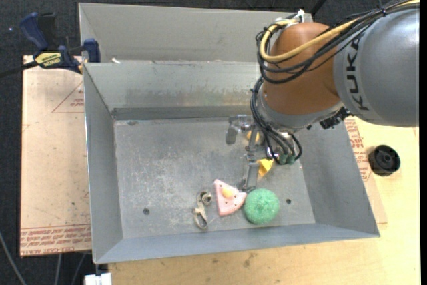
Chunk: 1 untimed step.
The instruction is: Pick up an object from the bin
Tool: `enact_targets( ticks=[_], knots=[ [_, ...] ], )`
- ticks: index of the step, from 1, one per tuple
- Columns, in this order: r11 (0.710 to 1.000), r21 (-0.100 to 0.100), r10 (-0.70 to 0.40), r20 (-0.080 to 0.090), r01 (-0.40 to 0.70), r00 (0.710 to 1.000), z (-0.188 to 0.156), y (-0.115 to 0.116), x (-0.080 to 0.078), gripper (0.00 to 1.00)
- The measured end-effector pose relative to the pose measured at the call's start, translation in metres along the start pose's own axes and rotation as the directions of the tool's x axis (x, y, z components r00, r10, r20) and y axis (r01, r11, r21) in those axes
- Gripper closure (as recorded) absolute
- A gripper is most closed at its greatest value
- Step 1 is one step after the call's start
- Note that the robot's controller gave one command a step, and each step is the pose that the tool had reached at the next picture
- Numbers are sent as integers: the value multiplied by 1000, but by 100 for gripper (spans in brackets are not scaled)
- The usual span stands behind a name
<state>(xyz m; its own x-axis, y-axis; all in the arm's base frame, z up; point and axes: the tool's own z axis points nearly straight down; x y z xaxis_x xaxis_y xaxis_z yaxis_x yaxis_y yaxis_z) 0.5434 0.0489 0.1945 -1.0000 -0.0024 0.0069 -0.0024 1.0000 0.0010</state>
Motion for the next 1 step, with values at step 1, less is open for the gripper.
enact_targets(
  ticks=[1],
  knots=[
    [1000,0,2,8,-2,1000,-5,0,-1,0]
  ],
)
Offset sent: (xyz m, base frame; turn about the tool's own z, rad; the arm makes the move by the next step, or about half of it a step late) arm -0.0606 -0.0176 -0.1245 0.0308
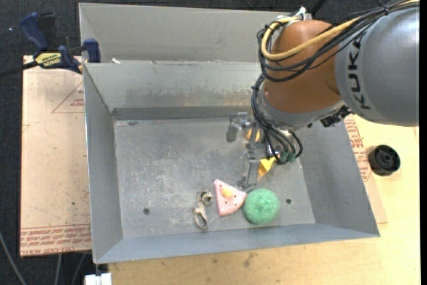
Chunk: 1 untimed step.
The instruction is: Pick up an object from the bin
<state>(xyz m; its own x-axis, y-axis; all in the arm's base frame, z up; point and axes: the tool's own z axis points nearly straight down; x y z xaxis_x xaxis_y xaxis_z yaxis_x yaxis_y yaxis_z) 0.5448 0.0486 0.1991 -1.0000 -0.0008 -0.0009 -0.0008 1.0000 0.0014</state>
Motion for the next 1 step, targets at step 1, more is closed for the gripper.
enact_targets(
  ticks=[1],
  knots=[
    [1000,-1,15,4,-15,1000,70,-9,34,0]
  ],
)
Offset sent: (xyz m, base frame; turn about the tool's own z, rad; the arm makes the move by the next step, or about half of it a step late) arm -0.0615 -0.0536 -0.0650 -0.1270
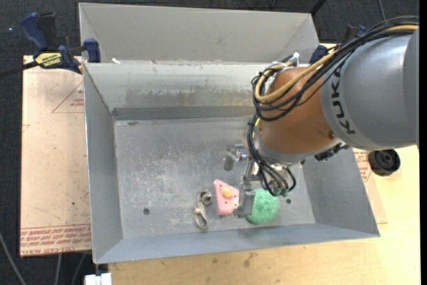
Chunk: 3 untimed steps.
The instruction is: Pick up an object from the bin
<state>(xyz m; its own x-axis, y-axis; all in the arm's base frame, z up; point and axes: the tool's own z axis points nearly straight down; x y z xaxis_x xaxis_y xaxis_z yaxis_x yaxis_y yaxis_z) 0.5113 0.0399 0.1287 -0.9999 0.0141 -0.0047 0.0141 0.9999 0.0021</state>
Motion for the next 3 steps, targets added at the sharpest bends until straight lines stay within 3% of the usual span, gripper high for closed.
enact_targets(
  ticks=[1,2,3],
  knots=[
    [990,-1,-140,-10,140,990,1,-40,26,0],
    [966,0,-260,-3,260,966,9,-86,12,0],
    [993,0,-114,-1,114,993,56,-85,14,0]
  ],
)
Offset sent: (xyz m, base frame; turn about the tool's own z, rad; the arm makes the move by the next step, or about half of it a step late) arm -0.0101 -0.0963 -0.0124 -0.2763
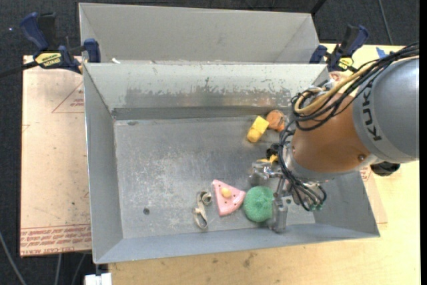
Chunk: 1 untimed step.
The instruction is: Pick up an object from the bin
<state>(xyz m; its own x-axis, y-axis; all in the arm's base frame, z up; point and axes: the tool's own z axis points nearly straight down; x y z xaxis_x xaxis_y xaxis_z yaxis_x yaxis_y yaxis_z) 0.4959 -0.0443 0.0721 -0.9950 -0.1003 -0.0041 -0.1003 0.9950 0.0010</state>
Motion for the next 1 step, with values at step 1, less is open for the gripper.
enact_targets(
  ticks=[1],
  knots=[
    [957,-2,-289,-4,289,957,3,15,7,100]
  ],
)
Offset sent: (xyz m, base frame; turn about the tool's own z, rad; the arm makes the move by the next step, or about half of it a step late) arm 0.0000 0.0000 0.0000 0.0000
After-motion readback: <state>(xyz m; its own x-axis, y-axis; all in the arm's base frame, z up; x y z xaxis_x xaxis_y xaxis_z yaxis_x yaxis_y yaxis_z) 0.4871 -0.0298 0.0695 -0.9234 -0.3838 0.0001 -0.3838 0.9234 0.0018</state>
